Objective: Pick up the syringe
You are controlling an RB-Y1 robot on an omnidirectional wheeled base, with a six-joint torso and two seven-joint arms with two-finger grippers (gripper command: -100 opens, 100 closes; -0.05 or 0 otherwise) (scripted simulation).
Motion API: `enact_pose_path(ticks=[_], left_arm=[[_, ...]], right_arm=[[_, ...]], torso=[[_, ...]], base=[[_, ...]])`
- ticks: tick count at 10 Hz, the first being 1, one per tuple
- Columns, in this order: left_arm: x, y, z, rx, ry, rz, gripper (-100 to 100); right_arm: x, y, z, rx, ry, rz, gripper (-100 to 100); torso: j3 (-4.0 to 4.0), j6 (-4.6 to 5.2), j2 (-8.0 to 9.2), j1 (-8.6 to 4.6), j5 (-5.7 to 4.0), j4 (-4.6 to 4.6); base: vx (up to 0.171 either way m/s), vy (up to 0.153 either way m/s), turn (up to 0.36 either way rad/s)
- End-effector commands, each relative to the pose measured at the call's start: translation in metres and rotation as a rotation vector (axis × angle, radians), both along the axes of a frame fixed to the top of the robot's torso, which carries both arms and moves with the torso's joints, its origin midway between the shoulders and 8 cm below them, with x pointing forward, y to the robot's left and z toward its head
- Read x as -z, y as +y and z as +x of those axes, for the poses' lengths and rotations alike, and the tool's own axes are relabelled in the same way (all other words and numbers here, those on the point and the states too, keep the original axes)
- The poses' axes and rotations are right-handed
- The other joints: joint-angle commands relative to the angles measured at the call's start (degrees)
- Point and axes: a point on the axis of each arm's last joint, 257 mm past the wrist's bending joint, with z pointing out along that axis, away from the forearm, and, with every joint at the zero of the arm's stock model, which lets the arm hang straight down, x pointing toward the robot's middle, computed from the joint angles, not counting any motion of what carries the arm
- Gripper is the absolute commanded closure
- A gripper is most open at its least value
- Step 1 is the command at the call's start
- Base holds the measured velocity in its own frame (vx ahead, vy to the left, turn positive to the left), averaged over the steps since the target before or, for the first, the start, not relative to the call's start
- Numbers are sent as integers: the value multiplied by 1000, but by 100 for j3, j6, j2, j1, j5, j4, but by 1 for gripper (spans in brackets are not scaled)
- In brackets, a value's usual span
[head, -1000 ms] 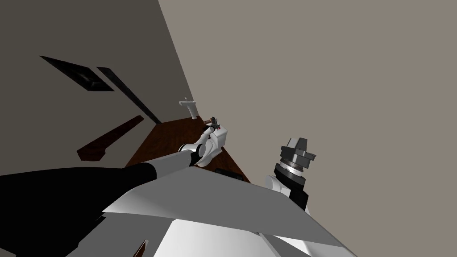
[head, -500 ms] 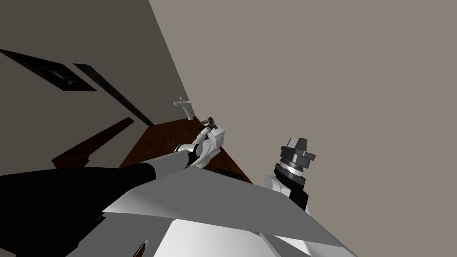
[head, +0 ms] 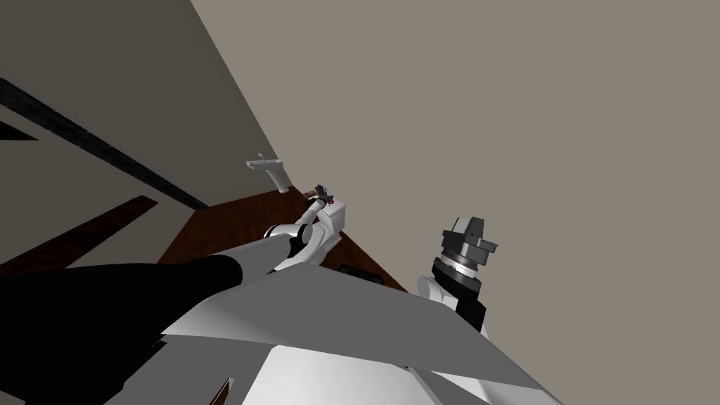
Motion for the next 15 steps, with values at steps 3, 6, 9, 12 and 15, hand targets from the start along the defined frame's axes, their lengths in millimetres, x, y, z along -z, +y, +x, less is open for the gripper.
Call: enact_pose_path(ticks=[3,6,9,12,15], left_arm=[[-11,28,-10,-35,-12,10,-100],[-17,58,-19,-78,-17,11,-100],[-17,59,-19,-80,-20,11,100],[-17,59,-19,-80,-20,10,0],[-9,-1,0,10,-9,15,100]], right_arm=[[0,0,0,0,0,0,0],[0,0,0,0,0,0,0],[0,0,0,0,0,0,0],[0,0,0,0,0,0,0],[0,0,0,0,0,0,0]], torso=[[-4,-8,-9,2,0,0],[-5,-7,-11,3,0,-1],[-13,-5,-22,5,0,-5],[-14,-6,-25,4,-1,-6],[-21,-20,-34,21,4,-11]], base=[[-26,-11,-49],[-23,-10,-194],[0,0,0],[0,0,0],[43,21,317]])
